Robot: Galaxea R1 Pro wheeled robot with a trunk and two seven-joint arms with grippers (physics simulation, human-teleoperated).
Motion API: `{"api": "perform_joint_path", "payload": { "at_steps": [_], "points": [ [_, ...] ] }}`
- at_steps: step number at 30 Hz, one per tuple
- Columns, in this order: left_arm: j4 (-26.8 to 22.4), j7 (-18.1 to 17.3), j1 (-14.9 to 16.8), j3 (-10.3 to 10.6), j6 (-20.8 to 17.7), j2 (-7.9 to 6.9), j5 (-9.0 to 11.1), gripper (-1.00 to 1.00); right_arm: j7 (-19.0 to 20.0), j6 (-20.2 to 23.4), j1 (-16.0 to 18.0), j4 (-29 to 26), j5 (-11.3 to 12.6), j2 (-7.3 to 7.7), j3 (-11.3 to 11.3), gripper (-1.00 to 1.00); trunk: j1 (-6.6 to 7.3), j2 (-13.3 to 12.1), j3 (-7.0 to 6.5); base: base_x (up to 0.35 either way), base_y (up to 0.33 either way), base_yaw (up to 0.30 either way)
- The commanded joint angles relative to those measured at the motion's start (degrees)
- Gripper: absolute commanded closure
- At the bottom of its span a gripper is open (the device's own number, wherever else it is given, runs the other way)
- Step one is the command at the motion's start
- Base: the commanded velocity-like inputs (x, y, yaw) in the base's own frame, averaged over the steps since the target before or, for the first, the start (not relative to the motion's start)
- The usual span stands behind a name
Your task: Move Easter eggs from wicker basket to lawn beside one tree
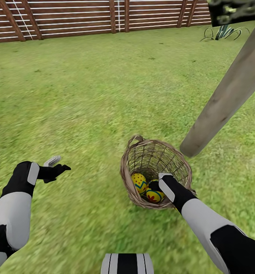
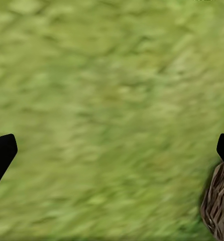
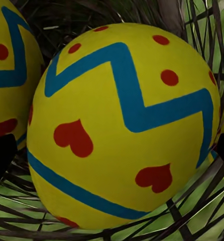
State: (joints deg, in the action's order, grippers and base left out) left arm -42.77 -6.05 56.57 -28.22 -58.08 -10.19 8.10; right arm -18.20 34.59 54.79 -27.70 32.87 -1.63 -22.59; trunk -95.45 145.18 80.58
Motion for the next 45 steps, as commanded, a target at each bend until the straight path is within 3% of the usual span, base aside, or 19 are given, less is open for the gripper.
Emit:
{"api": "perform_joint_path", "payload": {
  "at_steps": [1, 8, 9, 22, 39, 45],
  "points": [
    [0.0, -0.1, 0.0, -0.2, -0.3, 0.02, 0.1, -1.0, -0.5, 0.1, 0.0, -0.1, 0.6, 0.05, -0.4, -1.0, 0.01, 0.0, 0.04, 0.0, 0.0, 0.0],
    [0.0, -0.1, 0.0, -0.2, -0.3, 0.01, 0.1, -1.0, -0.5, 0.0, 0.0, 0.4, 0.6, 0.05, -0.4, -1.0, -0.04, 0.0, 0.48, 0.0, 0.0, 0.0],
    [0.0, -0.1, 0.0, -0.2, -0.3, 0.0, 0.1, -1.0, -0.5, 0.0, 0.0, 0.4, 0.6, 0.05, -0.4, 1.0, -0.04, 0.0, 0.48, 0.0, 0.0, 0.0],
    [1.6, -0.2, 0.0, -0.5, -0.3, -1.14, 0.1, -1.0, -0.5, -1.2, 0.0, 0.5, 0.6, 0.32, -0.3, 1.0, -0.04, 0.0, 0.48, 0.0, 0.0, 0.0],
    [1.7, -0.4, 0.0, -0.6, -0.4, -1.28, 0.3, -1.0, -0.5, -1.2, 0.0, 0.6, 0.3, 0.48, -0.3, 1.0, -0.04, 0.0, 0.48, 0.0, 0.0, 0.0],
    [2.7, -0.5, 0.0, -0.6, -0.3, -1.25, 0.3, -1.0, -0.5, -1.2, 0.0, 0.8, 0.3, 0.4, -0.4, 1.0, 0.11, 0.0, -0.84, 0.0, 0.0, 0.0]
  ]
}}
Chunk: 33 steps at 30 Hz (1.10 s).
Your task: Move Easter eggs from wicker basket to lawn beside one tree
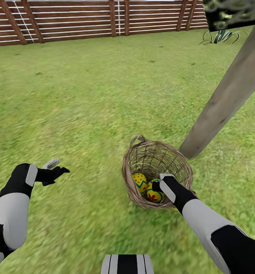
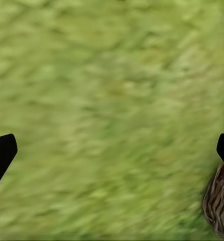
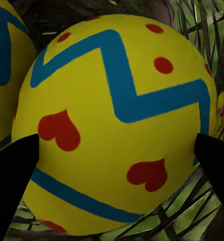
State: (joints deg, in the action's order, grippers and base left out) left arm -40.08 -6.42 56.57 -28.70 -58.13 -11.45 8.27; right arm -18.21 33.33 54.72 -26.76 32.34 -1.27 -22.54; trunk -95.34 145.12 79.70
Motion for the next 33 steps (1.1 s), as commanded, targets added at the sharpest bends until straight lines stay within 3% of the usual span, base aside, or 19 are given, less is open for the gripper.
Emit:
{"api": "perform_joint_path", "payload": {
  "at_steps": [1, 13, 16, 23, 29, 31, 33],
  "points": [
    [0.2, -0.1, 0.0, -0.2, -0.3, 0.02, 0.1, -1.0, -0.5, 0.1, 0.0, 0.1, 0.8, 0.08, -0.4, 1.0, 0.03, 0.0, -0.19, 0.0, 0.0, 0.0],
    [1.8, -0.2, 0.0, -0.1, -0.2, 0.1, 0.1, -1.0, -0.6, 0.1, 0.0, -0.3, 0.8, 0.05, -0.4, 1.0, 0.34, -0.2, -2.85, 0.0, 0.0, 0.0],
    [2.1, -0.2, 0.0, -0.1, -0.2, 0.21, 0.1, -1.0, -0.9, 0.4, 0.0, -3.3, 0.7, 0.06, -0.3, 1.0, 0.42, -0.2, -3.51, 0.0, 0.0, 0.0],
    [6.4, 0.0, 0.0, -0.1, 0.0, 0.15, 0.0, -1.0, -1.1, 0.4, 0.0, -4.8, 0.7, 0.16, -0.1, 1.0, 0.6, -0.3, -5.06, 0.0, 0.0, 0.0],
    [11.1, 0.2, 0.0, -0.1, 3.3, -0.01, -0.1, -1.0, -1.2, 0.3, 0.0, -5.4, 0.7, 0.39, 0.0, 1.0, 0.75, -0.4, -6.39, -0.17, 0.0, 0.0],
    [12.4, 0.2, 0.0, -0.1, 3.9, -0.05, -0.1, -1.0, -2.6, 0.5, 0.0, -8.5, 0.7, 0.39, 0.0, 1.0, 0.81, -0.4, -6.83, -0.298, 0.0, 0.0],
    [13.5, 0.2, 0.0, -0.1, 4.2, -0.05, -0.1, -1.0, -7.3, 0.6, 0.0, -12.6, 0.8, 0.39, 0.0, 1.0, 0.86, -0.4, -7.28, -0.108, 0.0, 0.0]
  ]
}}
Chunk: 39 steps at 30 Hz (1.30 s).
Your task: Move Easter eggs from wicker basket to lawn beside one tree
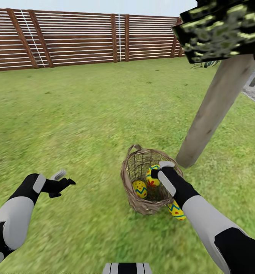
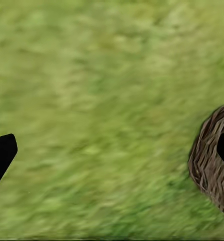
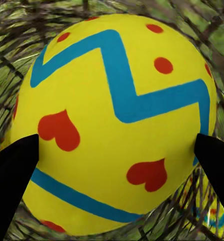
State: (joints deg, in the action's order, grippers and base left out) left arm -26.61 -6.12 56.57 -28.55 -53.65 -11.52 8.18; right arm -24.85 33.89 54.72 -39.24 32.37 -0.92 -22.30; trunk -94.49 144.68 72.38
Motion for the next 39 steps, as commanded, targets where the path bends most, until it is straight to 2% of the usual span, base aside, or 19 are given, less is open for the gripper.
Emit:
{"api": "perform_joint_path", "payload": {
  "at_steps": [1, 2, 4, 7, 13, 15, 20, 22, 26, 27, 29, 31, 32, 33, 35, 37, 39],
  "points": [
    [0.7, -0.1, 0.0, -0.3, 0.3, 0.01, 0.0, -1.0, -3.7, 0.1, 0.0, -2.4, 0.8, 0.04, -0.3, 1.0, 0.04, 0.0, -0.18, -0.038, 0.0, 0.0],
    [1.3, -0.1, 0.0, -0.3, 1.6, 0.02, -0.1, -1.0, -6.4, 0.1, 0.0, -4.2, 0.8, 0.01, -0.3, 1.0, 0.06, 0.0, -0.4, -0.019, 0.0, 0.0],
    [3.4, -0.1, 0.0, -0.2, 3.4, 0.03, -0.1, -1.0, -9.3, 0.1, 0.0, -6.4, 0.8, -0.09, -0.3, 1.0, 0.11, 0.0, -0.84, -0.129, 0.0, 0.0],
    [4.8, -0.1, 0.0, -0.2, 4.1, 0.06, -0.1, -1.0, -10.2, 0.1, 0.0, -8.6, 0.9, -0.12, -0.3, 1.0, 0.19, -0.1, -1.51, -0.29, 0.0, 0.0],
    [5.8, -0.2, 0.0, -0.2, 4.3, -0.29, -0.1, -1.0, -10.6, 0.1, 0.0, -9.0, 1.1, -0.13, -0.4, 1.0, 0.35, -0.2, -2.84, -0.329, 0.0, 0.0],
    [6.1, -0.2, 0.0, -0.2, 4.3, -0.32, -0.1, -1.0, -11.8, 0.1, 0.0, -9.5, 1.0, -0.13, -0.3, 1.0, 0.4, -0.2, -3.28, -0.323, 0.0, 0.0],
    [7.9, -0.4, 0.0, -0.2, 4.3, -0.49, 0.0, -1.0, -22.6, -0.1, 0.0, -13.9, 0.9, 0.03, -0.2, 1.0, 0.48, -0.2, -3.94, -0.087, 0.0, 0.0],
    [8.2, -0.4, 0.0, -0.2, 4.2, -0.57, 0.0, -1.0, -24.2, -0.2, 0.0, -14.6, 0.9, 0.36, 0.0, 1.0, 0.48, -0.2, -3.94, -0.009, 0.0, 0.0],
    [9.0, -0.5, 0.0, -0.1, 4.3, -0.6, 0.0, -1.0, -24.8, -0.4, 0.0, -15.0, 0.9, 2.75, 1.0, 1.0, 0.48, -0.2, -3.94, -0.001, 0.0, 0.0],
    [9.0, -0.5, 0.0, -0.1, 4.3, -0.6, 0.0, -1.0, -24.9, -0.5, 0.0, -15.0, 0.9, 3.39, 1.9, 1.0, 0.48, -0.2, -3.94, 0.0, 0.0, 0.0],
    [9.1, -0.5, 0.0, -0.1, 4.3, -0.66, 0.0, -1.0, -24.8, -0.5, 0.0, -15.0, 1.0, 5.13, 5.2, 1.0, 0.48, -0.2, -3.94, 0.0, 0.0, 0.0],
    [9.1, -0.5, 0.0, -0.1, 4.3, -0.7, 0.0, -1.0, -24.6, -0.5, 0.0, -15.0, 1.0, 7.04, 9.5, 1.0, 0.48, -0.2, -3.94, 0.0, 0.0, 0.0],
    [9.1, -0.5, 0.0, -0.1, 4.3, -0.69, 0.0, -1.0, -24.5, -0.5, 0.0, -14.9, 1.0, 7.88, 10.7, 1.0, 0.48, -0.2, -3.94, 0.0, 0.0, 0.0],
    [9.1, -0.5, 0.0, -0.1, 4.2, -0.69, 0.0, -1.0, -24.4, -0.5, 0.0, -14.8, 1.1, 9.39, 11.8, 1.0, 0.48, -0.2, -3.94, 0.0, 0.0, 0.0],
    [9.2, -0.6, 0.0, -0.1, 4.1, -0.69, 0.1, -1.0, -24.0, -0.6, -0.1, -14.6, 1.2, 11.4, 12.6, 1.0, 0.48, -0.2, -3.94, 0.0, 0.0, 0.0],
    [10.0, -0.9, 0.0, -0.1, 4.0, -0.69, 0.2, -1.0, -21.9, -1.1, -0.3, -14.1, 1.2, 13.72, 13.0, 1.0, 0.48, -0.2, -3.94, 0.0, 0.0, 0.0],
    [11.8, -3.5, 0.0, -0.2, 4.1, -1.19, 0.2, -1.0, -16.5, -2.8, -0.8, -11.3, 1.3, 16.2, 13.1, 1.0, 0.48, -0.2, -3.94, 0.0, 0.0, 0.0]
  ]
}}
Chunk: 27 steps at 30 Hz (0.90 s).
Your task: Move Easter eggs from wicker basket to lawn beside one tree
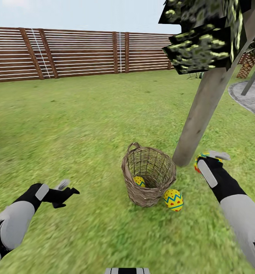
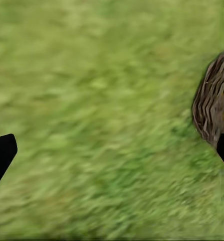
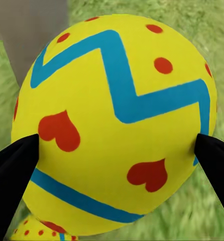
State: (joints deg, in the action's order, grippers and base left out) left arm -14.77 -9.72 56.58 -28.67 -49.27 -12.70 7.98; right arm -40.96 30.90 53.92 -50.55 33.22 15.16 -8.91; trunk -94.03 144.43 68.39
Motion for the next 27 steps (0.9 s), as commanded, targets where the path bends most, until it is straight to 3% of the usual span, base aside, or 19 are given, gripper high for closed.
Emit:
{"api": "perform_joint_path", "payload": {
  "at_steps": [1, 2, 3, 4, 5, 6, 7, 8, 9, 10, 12, 14, 17, 19, 21, 24, 27],
  "points": [
    [1.6, -3.9, 0.0, 0.0, -0.3, -1.06, 0.4, -1.0, 4.0, -1.7, -0.3, 3.0, 0.4, 1.78, -0.3, 1.0, 0.01, 0.0, 0.05, 0.0, 0.0, 0.0],
    [2.8, -7.7, 0.0, 0.0, -0.2, -1.82, 0.2, -1.0, 7.2, -3.3, -0.4, 5.4, 0.4, 3.0, -0.2, 1.0, 0.01, 0.0, 0.05, 0.0, 0.0, 0.0],
    [4.6, -14.1, 0.0, 0.1, 0.0, -2.86, 0.0, -1.0, 12.4, -6.2, -0.5, 9.9, 0.4, 4.73, -0.2, 1.0, 0.01, 0.0, 0.05, 0.0, 0.0, 0.0],
    [5.8, -18.3, 0.0, 0.3, 0.6, -3.49, -0.3, -1.0, 16.0, -8.5, -0.6, 13.2, 0.4, 5.54, -0.2, 1.0, 0.01, 0.0, 0.05, 0.0, 0.0, 0.0],
    [7.5, -24.7, 0.0, 0.4, 1.9, -4.4, -1.6, -1.0, 21.0, -12.6, -0.6, 18.5, 0.3, 6.36, -0.2, 1.0, 0.01, 0.0, 0.05, 0.0, 0.0, 0.0],
    [9.4, -31.5, 0.0, 0.5, 3.9, -5.05, -4.2, -1.0, 25.6, -17.3, -0.6, 24.6, 0.3, 7.07, -0.2, 1.0, 0.01, 0.0, 0.05, 0.0, 0.0, 0.0],
    [10.7, -36.0, 0.0, 0.5, 5.6, -5.32, -6.5, -1.0, 28.7, -20.6, -0.6, 28.7, 0.3, 7.57, -0.2, 1.0, 0.01, 0.0, 0.05, 0.0, 0.0, 0.0],
    [12.1, -42.9, 0.0, 0.5, 8.4, -5.62, -10.2, -1.0, 33.9, -25.6, -0.6, 34.6, 0.3, 8.19, -0.3, 1.0, 0.01, 0.0, 0.05, 0.0, 0.0, 0.0],
    [12.7, -47.4, -0.1, 0.5, 10.2, -5.68, -12.1, -1.0, 37.5, -29.0, -0.7, 38.3, 0.3, 8.54, -0.3, 1.0, 0.01, 0.0, 0.05, 0.0, 0.0, 0.0],
    [13.2, -53.2, -0.1, 0.5, 12.8, -5.64, -14.0, -1.0, 42.7, -33.7, -0.7, 43.6, 0.3, 9.23, -0.3, 1.0, 0.01, 0.0, 0.05, 0.0, 0.0, 0.0],
    [13.6, -58.6, -0.2, 0.6, 16.7, -5.49, -15.4, -1.0, 48.3, -40.1, -1.0, 49.1, 0.3, 10.25, -0.3, 1.0, 0.01, 0.0, 0.05, 0.0, 0.0, 0.0],
    [13.7, -60.5, -0.8, 0.7, 18.7, -5.0, -15.9, -1.0, 50.6, -43.8, -3.6, 50.8, 0.4, 10.84, -0.3, 1.0, 0.01, 0.0, 0.05, 0.0, 0.0, 0.0],
    [13.8, -61.2, -2.7, 0.7, 21.7, -4.06, -16.8, -1.0, 51.4, -45.3, -6.0, 51.6, 0.6, 10.81, -0.3, 1.0, 0.01, 0.0, 0.05, 0.0, 0.0, 0.0],
    [13.8, -61.8, -3.8, 0.7, 24.3, -3.72, -17.1, -1.0, 51.4, -45.4, -6.6, 51.7, 0.8, 9.54, -0.3, 1.0, 0.01, 0.0, 0.05, 0.0, 0.0, 0.0],
    [13.8, -62.5, -5.7, 0.7, 26.3, -2.92, -17.2, -1.0, 51.3, -45.9, -8.0, 51.7, 0.8, 7.25, -0.3, 1.0, 0.01, 0.0, 0.05, 0.0, 0.0, 0.0],
    [13.8, -62.5, -7.1, 0.7, 29.8, -1.67, -17.4, -1.0, 51.3, -48.0, -9.9, 51.6, 0.4, 5.46, -0.5, 1.0, 0.01, 0.0, 0.05, 0.0, 0.0, 0.0],
    [13.7, -62.5, -8.4, 0.7, 30.6, -1.57, -17.4, -1.0, 51.3, -49.6, -11.1, 51.6, 0.4, 4.33, -0.5, 1.0, 0.01, 0.0, 0.05, 0.02, 0.0, 0.0]
  ]
}}
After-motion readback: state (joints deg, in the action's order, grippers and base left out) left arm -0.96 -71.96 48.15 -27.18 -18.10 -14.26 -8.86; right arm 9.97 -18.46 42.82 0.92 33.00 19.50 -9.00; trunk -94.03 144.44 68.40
